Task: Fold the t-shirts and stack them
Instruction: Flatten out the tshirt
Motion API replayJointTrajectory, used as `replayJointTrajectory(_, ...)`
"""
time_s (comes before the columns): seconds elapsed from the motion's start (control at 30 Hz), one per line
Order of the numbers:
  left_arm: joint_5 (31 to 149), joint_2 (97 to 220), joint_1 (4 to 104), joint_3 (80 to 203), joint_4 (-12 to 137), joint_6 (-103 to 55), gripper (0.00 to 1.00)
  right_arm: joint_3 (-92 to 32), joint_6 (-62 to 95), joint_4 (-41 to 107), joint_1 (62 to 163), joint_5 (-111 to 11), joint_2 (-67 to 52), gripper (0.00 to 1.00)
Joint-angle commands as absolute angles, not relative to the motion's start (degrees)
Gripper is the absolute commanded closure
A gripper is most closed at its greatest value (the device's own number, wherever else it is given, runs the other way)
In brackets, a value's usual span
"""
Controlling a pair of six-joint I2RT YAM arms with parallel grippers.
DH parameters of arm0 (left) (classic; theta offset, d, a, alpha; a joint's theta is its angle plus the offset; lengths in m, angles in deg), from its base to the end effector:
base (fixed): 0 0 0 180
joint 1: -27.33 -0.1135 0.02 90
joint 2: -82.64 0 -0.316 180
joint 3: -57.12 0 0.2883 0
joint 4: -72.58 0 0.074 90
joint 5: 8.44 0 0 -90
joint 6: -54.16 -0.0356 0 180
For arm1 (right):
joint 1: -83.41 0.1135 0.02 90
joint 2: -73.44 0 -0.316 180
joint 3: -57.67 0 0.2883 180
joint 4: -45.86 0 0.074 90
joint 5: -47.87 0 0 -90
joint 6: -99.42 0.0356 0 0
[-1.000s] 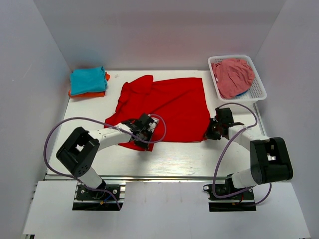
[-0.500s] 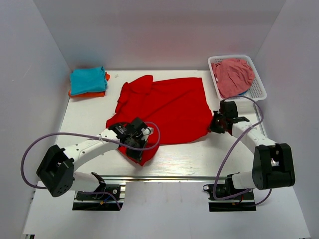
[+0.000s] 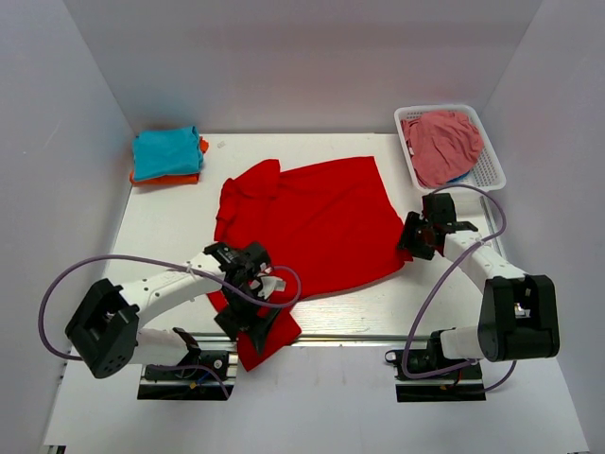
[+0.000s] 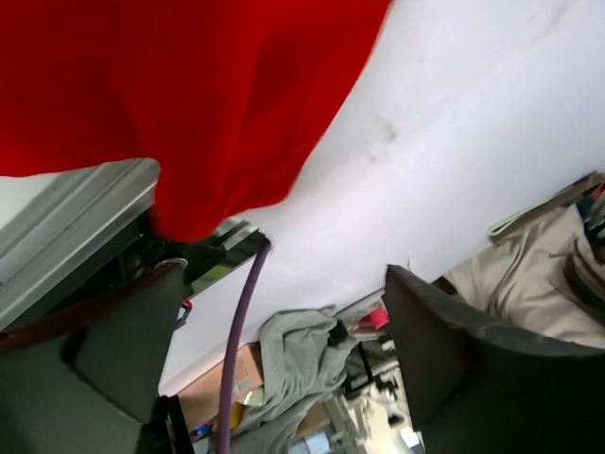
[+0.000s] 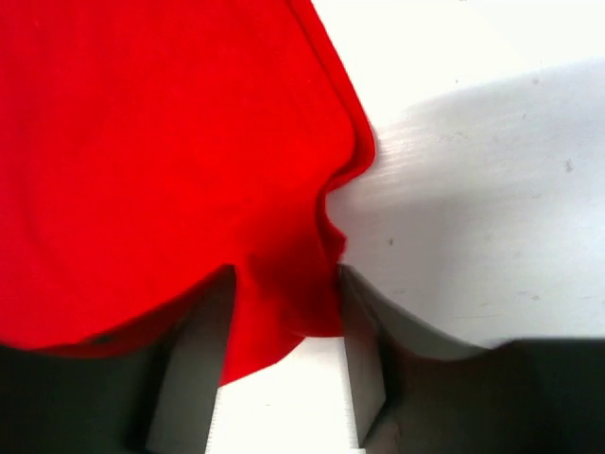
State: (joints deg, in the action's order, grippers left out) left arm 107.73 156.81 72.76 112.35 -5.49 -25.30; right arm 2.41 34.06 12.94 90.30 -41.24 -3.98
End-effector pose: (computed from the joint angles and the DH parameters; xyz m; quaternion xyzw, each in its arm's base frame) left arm 0.1247 -0.1489 0.2188 -0.2783 -0.9316 0.1716 0.1586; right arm 0.2790 0.0332 0.2233 0.1495 0.9421 0.0744 0.2908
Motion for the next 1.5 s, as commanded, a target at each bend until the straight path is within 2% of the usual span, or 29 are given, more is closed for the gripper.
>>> replayJointTrajectory(0.0,107.32,154.97,72.95,118.86,-5.52,-25.74,0.0,0.13,32.53,11.96,90.0,-40.64,-4.6,0.44)
replayJointTrajectory(0.07,105.31,154.97,72.95,124.81,-4.38,-24.34,0.0,-0.22,32.53,11.18,90.09,-39.5,-4.08,0.32)
replayJointTrajectory(0.1,103.81,154.97,72.95,127.03,-2.9,-23.63,0.0,-0.66,32.18,10.74,90.09,-37.92,-3.81,0.22)
replayJointTrajectory(0.13,101.45,155.58,72.95,130.79,-1.84,-22.5,0.0,-1.62,32.35,10.21,90.18,-37.47,-3.55,0.18)
replayJointTrajectory(0.17,96.29,156.11,72.95,132.4,-0.87,-20.74,0.0,-1.89,31.49,10.03,90.35,-37.29,-2.76,0.1)
replayJointTrajectory(0.23,86.38,159.17,71.8,135.82,2.89,-14.34,0.0,-1.89,30.26,12.47,90.53,-38.6,-0.66,0.1)
replayJointTrajectory(0.43,69.03,169.81,69.61,138.46,14.78,-7.2,0.0,-4.77,25.24,18.29,91.84,-41.51,0.06,0.1)
replayJointTrajectory(0.63,63.2,178.42,61.8,140.06,19.87,-7.2,0.0,-10.75,19.88,20.76,95.44,-49.51,-11.53,0.1)
replayJointTrajectory(0.87,71.09,186.33,52.39,139.45,31.19,-9.92,0.0,-22.96,19.79,18.64,97.56,-44.94,-27.18,0.1)
replayJointTrajectory(1.1,77.16,201.09,47.46,148.4,32.7,-13.77,0.0,-37.82,26.55,8.65,97.03,-37.47,-43.59,0.1)
replayJointTrajectory(1.33,84.28,213.14,42.81,164.89,38.07,-23.0,0.0,-64.89,27.18,0.71,94.4,-39.13,-61.19,0.1)
replayJointTrajectory(1.47,90.51,220.79,40.7,177.39,36.67,-28.53,0.0,-73.69,16.21,5.19,94.39,-44.03,-66.74,0.1)
